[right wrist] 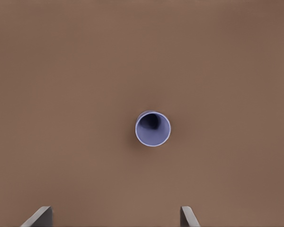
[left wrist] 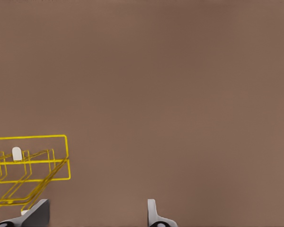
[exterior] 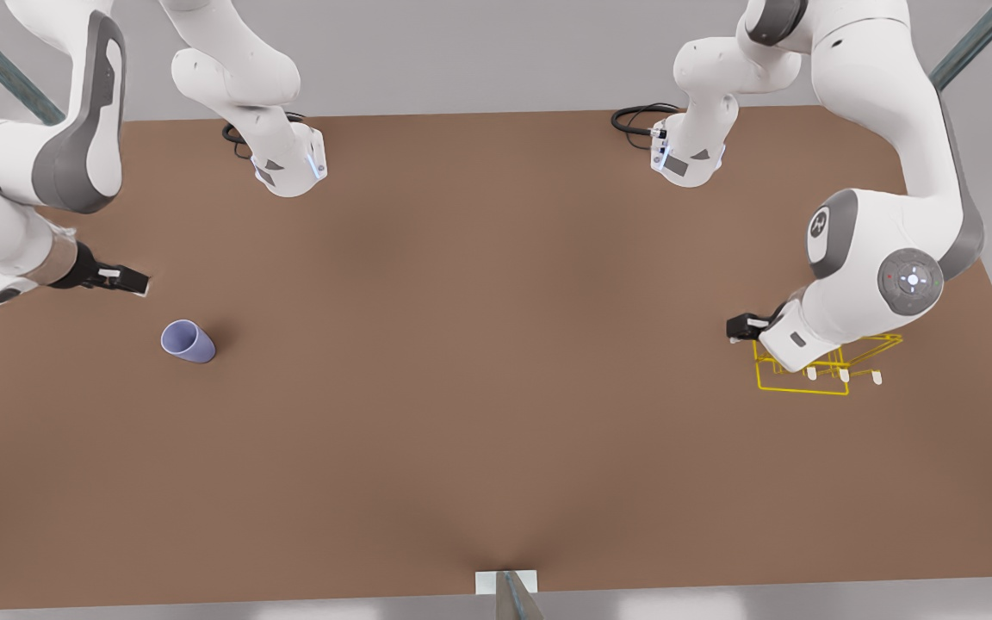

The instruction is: Place the cup on the cup holder

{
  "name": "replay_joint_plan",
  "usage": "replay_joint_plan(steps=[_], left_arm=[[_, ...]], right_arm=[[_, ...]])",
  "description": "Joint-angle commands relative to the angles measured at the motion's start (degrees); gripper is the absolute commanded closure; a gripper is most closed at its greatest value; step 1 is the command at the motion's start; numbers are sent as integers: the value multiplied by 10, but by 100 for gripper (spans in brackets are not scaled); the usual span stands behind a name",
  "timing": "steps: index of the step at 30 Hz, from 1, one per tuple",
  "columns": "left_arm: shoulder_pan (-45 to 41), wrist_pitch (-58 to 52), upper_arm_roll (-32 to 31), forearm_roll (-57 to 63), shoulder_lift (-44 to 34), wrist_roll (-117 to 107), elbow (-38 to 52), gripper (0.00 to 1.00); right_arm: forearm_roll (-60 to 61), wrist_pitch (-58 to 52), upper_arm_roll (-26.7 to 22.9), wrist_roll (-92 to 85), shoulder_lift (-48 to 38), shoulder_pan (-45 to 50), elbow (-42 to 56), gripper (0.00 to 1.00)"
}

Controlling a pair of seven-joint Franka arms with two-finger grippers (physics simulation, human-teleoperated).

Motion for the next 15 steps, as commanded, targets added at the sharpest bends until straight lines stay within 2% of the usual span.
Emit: replay_joint_plan(steps=[1, 5, 8, 10, 12, 13, 15], left_arm=[[0, 49, -1, 0, 2, -19, 1, 0], [0, 51, -3, 10, 0, -15, 8, 0], [0, 47, 2, 10, 2, -21, 0, 0], [0, 45, 2, 12, 8, -20, -9, 0], [0, 49, 2, 10, 20, -21, -9, 0], [0, 50, 2, 8, 24, -21, -9, 0], [0, 50, 2, 7, 28, -21, -9, 0]], right_arm=[[0, 87, 0, 53, 0, 75, -2, 0], [2, 120, 1, 44, 14, 77, -7, 0], [3, 152, 2, 44, 76, 101, -11, 0], [3, 253, 4, 53, 86, 116, -76, 0], [3, 298, 55, 105, 86, 115, -121, 0], [3, 335, 60, 117, 90, 116, -145, 0], [3, 341, 59, 117, 96, 112, -156, 0]])
